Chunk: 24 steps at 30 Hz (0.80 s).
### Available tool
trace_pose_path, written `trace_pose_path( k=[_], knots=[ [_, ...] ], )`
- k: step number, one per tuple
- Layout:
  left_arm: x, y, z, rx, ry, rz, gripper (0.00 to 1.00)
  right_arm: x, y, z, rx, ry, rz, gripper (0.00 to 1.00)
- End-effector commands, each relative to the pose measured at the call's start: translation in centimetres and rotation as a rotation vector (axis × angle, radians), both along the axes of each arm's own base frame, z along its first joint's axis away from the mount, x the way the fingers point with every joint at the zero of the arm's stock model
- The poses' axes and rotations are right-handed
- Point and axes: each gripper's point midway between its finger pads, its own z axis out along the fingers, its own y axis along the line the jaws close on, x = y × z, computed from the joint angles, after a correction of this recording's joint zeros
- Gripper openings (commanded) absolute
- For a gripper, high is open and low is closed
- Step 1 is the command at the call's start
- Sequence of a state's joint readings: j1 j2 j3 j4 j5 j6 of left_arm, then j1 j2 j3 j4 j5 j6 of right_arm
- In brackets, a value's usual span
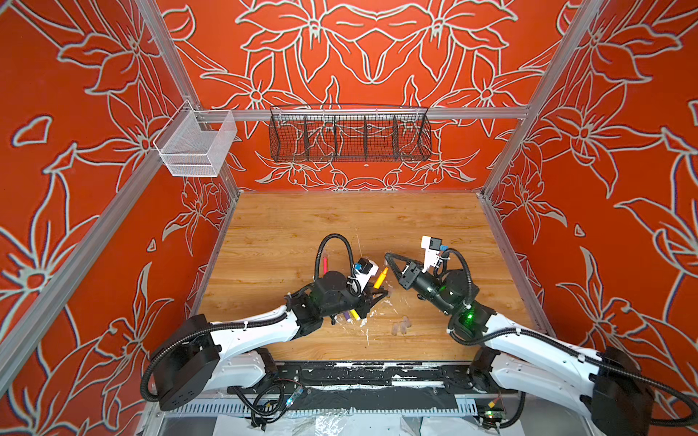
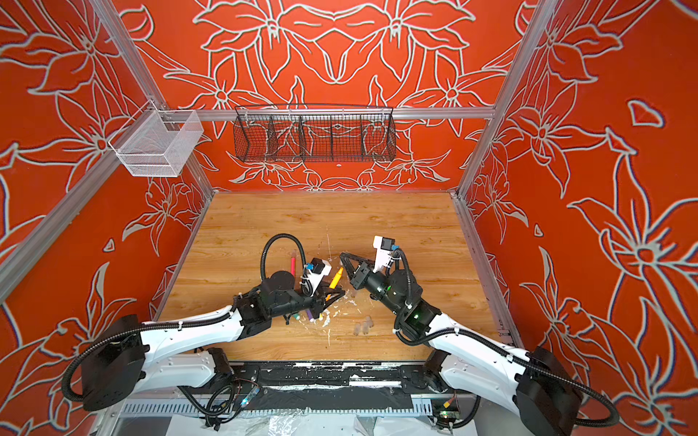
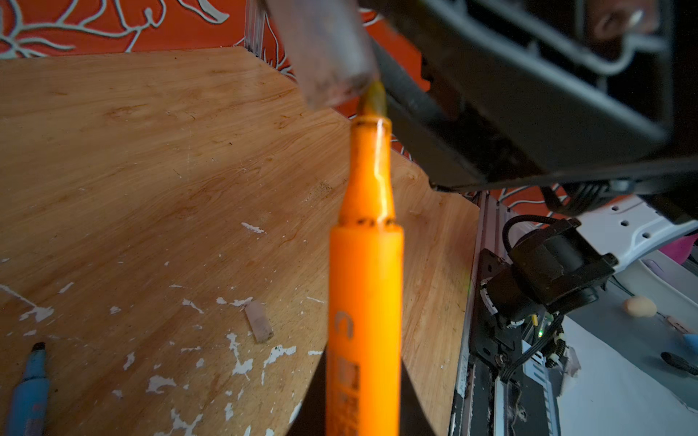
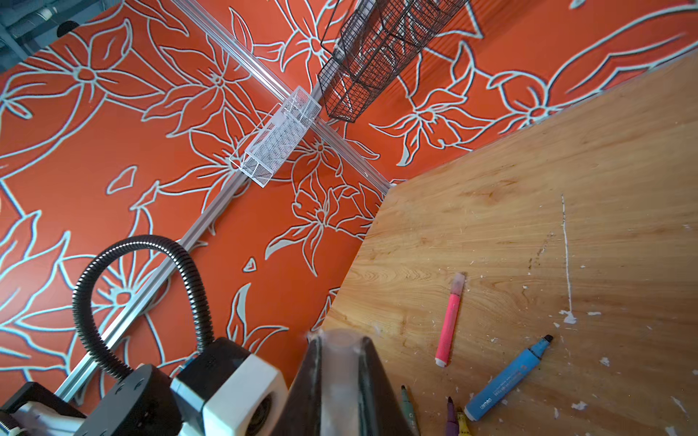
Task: Insert the pens into the pen caps
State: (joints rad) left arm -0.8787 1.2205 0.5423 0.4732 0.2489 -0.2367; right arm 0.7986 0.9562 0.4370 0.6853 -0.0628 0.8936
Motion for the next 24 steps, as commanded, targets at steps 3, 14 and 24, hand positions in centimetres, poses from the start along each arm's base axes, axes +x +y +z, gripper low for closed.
trace_pose_path(
  k=[3,14,24],
  knots=[
    [0.9,-0.8,2.2,-0.060,-0.025,0.028,0.00,-0.6,0.6,0.3,0.034,-0.003,0.037,0.00],
    [0.6,-0.6,2.3,-0.071,-0.031,0.017,0.00,0.0,-0.8,-0.5,0.000,0.012,-0.052,0.00],
    [-0.4,-1.0,2.2,-0.047,-0.038,-0.053,0.00,0.5,-1.7,1.3,0.003,-0.026,-0.105,0.00]
  ],
)
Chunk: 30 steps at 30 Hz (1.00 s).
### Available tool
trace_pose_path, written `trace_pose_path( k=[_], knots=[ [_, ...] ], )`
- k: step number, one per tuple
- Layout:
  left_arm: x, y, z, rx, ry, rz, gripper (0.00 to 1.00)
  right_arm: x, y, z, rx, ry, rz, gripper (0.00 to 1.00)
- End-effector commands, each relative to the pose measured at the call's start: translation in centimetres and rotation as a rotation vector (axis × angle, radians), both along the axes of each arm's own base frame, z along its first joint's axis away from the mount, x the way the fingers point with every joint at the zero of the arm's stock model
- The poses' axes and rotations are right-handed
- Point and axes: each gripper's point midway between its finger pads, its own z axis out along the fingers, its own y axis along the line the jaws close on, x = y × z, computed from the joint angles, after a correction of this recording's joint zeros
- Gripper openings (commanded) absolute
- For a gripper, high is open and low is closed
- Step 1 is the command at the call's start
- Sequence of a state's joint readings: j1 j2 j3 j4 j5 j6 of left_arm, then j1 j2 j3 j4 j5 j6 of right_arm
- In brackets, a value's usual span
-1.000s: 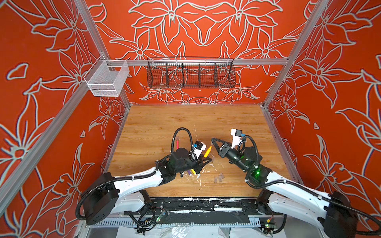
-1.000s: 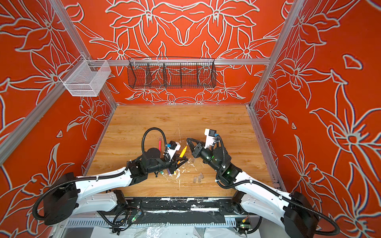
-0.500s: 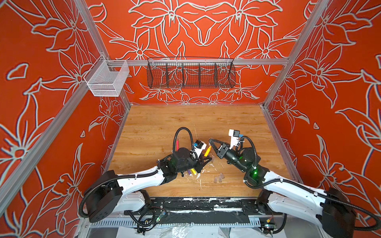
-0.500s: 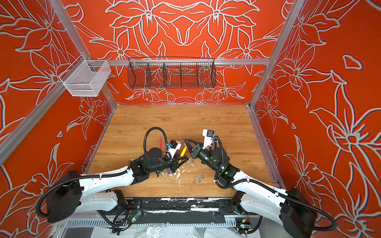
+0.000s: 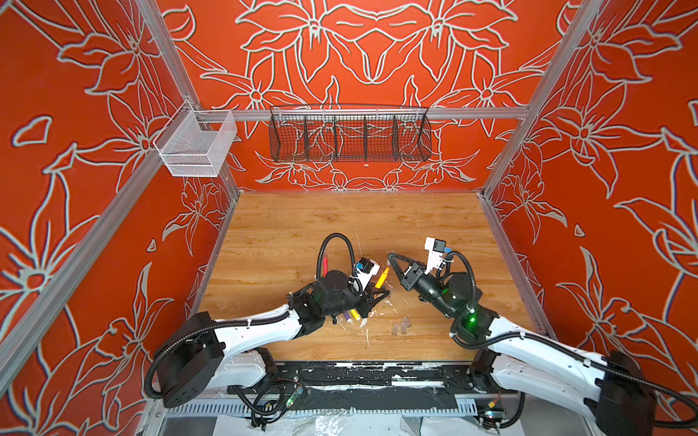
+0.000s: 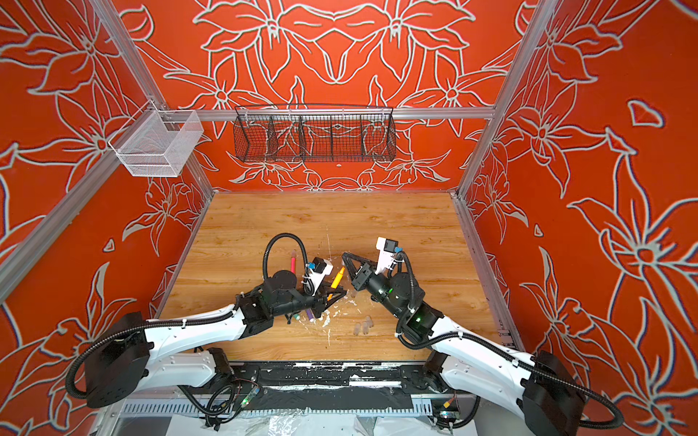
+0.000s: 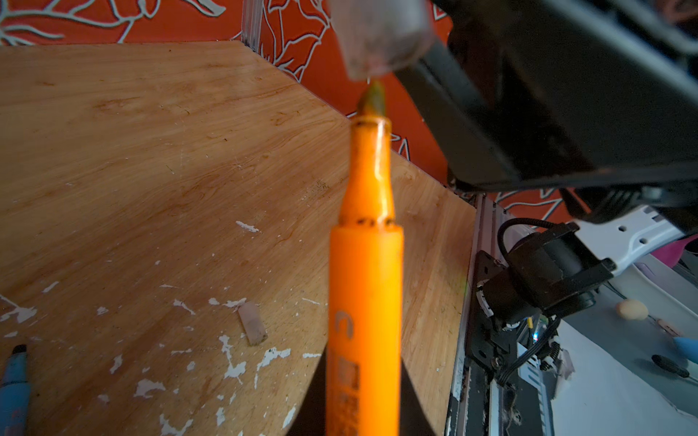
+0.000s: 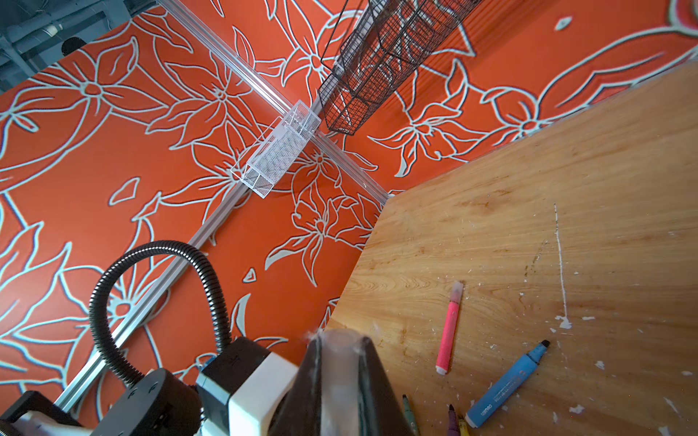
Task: Insert the pens into the pen caps
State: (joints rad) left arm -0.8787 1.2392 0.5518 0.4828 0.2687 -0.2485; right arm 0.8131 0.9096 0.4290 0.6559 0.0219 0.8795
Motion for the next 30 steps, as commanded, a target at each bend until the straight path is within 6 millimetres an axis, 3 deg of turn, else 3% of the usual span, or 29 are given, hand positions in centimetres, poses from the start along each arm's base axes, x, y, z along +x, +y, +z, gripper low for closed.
trace_pose_path(
  k=[1,8,18,30],
  knots=[
    [-0.3,-0.5,2.3,-0.042,-0.055,-0.031,0.00,0.3,-0.4,0.9,0.000,-0.013,-0.033,0.00],
    [0.2,0.0,2.3,-0.048,-0.055,0.011,0.00,0.0,0.5,-0.2,0.009,0.006,0.019,0.00],
    [0.3,0.1,2.1,-0.039,-0.052,0.024,0.00,-0.2,0.8,-0.1,0.013,0.005,0.040,0.00],
    [-0.3,0.2,2.2,-0.039,-0.074,-0.004,0.00,0.2,-0.6,1.8,0.000,-0.019,-0.037,0.00]
  ],
)
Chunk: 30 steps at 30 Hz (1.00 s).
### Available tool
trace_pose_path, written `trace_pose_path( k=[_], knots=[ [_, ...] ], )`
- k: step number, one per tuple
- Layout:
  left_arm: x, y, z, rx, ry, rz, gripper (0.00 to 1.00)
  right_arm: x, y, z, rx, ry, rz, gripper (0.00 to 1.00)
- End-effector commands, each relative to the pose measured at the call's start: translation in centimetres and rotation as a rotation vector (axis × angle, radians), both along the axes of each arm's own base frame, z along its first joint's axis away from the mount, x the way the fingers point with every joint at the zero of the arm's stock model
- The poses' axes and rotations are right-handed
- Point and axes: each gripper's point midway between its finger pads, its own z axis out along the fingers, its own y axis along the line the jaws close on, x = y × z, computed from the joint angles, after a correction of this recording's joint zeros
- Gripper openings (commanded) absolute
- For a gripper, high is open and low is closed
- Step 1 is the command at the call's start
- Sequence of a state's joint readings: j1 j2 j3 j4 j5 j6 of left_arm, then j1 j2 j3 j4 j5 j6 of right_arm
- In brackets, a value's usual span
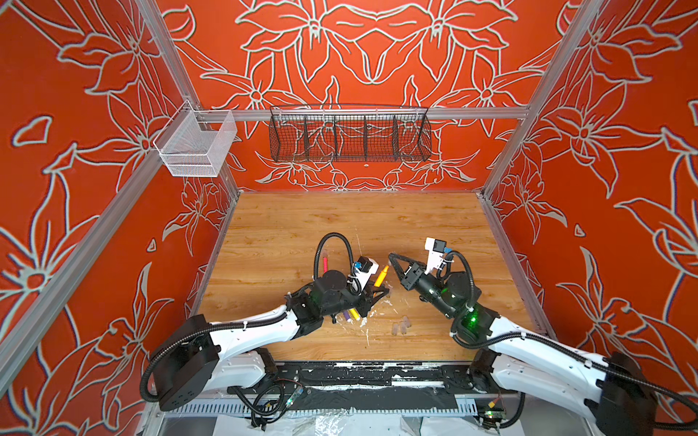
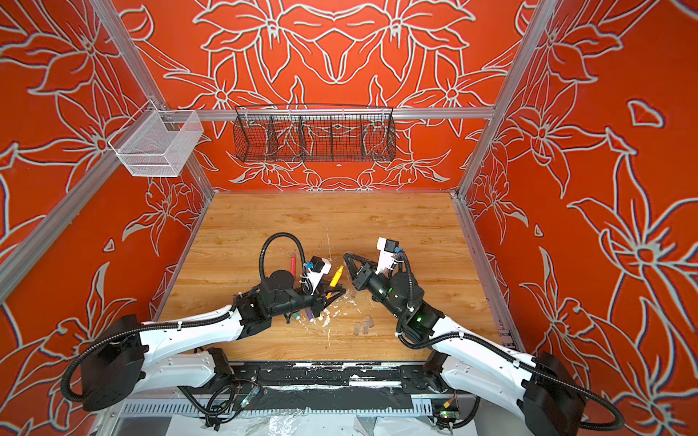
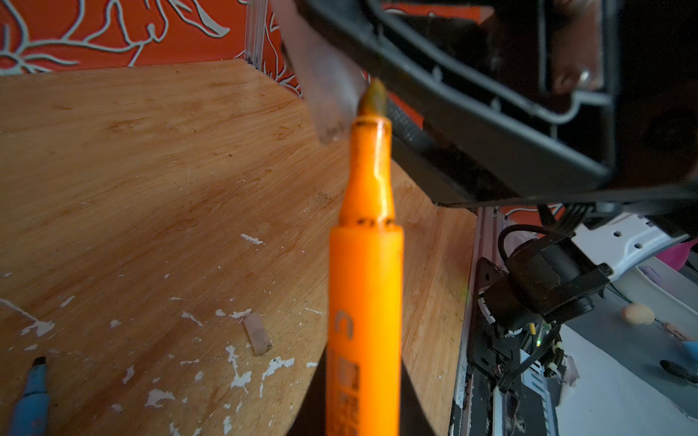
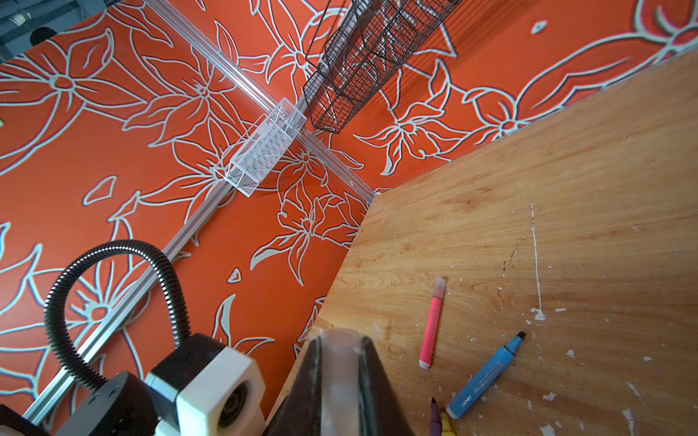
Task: Insert the pens into the pen caps
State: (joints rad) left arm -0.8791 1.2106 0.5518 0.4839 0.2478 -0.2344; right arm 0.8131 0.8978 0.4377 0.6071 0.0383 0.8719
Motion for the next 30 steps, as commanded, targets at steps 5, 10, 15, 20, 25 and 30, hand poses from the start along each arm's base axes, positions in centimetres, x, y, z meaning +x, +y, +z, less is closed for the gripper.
trace_pose_path(
  k=[5,10,15,20,25,30],
  knots=[
    [-0.6,-0.2,1.0,-0.022,-0.037,-0.031,0.00,0.1,0.1,2.6,0.041,-0.042,-0.004,0.00],
    [-0.6,-0.1,1.1,-0.023,-0.040,-0.029,0.00,0.1,0.6,2.9,0.048,-0.041,0.016,0.00],
    [-0.3,0.0,0.9,-0.018,-0.038,-0.008,0.00,0.2,0.8,3.0,0.049,-0.043,0.018,0.00],
    [0.2,0.4,1.1,-0.023,-0.028,0.029,0.00,0.0,1.2,2.0,0.050,-0.019,0.052,0.00],
    [0.4,0.3,1.1,-0.028,-0.020,0.037,0.00,-0.4,1.7,1.0,0.078,0.004,0.083,0.00],
    [0.6,0.2,0.9,-0.022,-0.018,0.038,0.00,-0.3,2.1,1.2,0.073,-0.002,0.091,0.00]
  ],
)
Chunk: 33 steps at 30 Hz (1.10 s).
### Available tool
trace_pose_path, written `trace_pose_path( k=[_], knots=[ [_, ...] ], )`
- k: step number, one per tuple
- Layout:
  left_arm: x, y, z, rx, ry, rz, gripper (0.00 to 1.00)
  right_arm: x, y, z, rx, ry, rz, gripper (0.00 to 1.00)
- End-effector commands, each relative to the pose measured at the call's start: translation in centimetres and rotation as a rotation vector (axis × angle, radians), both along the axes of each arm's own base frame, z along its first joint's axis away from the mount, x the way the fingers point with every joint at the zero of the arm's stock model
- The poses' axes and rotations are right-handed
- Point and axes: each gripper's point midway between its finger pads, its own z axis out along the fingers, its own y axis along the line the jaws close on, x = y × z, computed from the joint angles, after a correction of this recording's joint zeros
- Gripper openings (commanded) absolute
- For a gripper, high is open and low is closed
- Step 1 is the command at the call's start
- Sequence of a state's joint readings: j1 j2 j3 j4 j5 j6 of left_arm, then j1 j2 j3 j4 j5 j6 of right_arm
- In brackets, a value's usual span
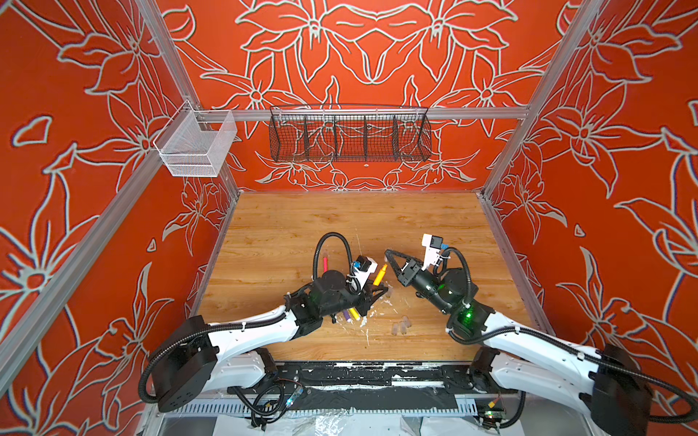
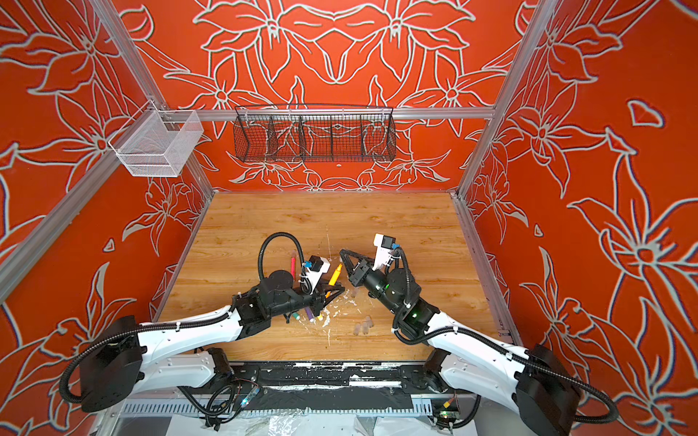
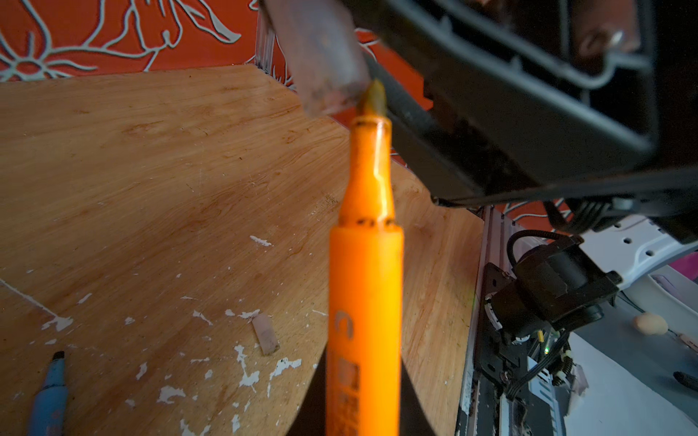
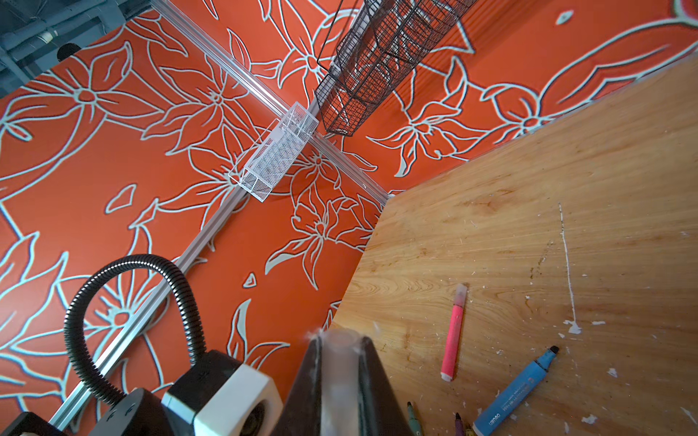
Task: Insert the pens into the pen caps
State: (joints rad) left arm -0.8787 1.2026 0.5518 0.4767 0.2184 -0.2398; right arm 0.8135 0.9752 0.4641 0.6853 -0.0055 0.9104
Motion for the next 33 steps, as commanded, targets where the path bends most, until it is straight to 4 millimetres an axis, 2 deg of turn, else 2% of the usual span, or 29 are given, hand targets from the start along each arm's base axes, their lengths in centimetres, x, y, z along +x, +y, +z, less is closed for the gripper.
trace_pose_path(
  k=[1,11,23,33],
  knots=[
    [0.2,-0.1,0.8,-0.025,-0.016,0.010,0.00,-0.7,0.6,0.8,0.025,-0.012,0.045,0.00],
    [1.1,0.5,0.8,-0.063,0.040,0.028,0.00,-1.0,0.3,0.5,0.025,-0.007,0.046,0.00],
    [1.5,1.1,0.5,-0.065,0.052,0.039,0.00,-1.2,-0.7,1.1,0.020,-0.028,0.015,0.00],
    [0.9,0.9,1.0,-0.091,0.048,0.002,0.00,-0.6,1.4,-0.3,-0.005,0.004,0.060,0.00]
  ],
)
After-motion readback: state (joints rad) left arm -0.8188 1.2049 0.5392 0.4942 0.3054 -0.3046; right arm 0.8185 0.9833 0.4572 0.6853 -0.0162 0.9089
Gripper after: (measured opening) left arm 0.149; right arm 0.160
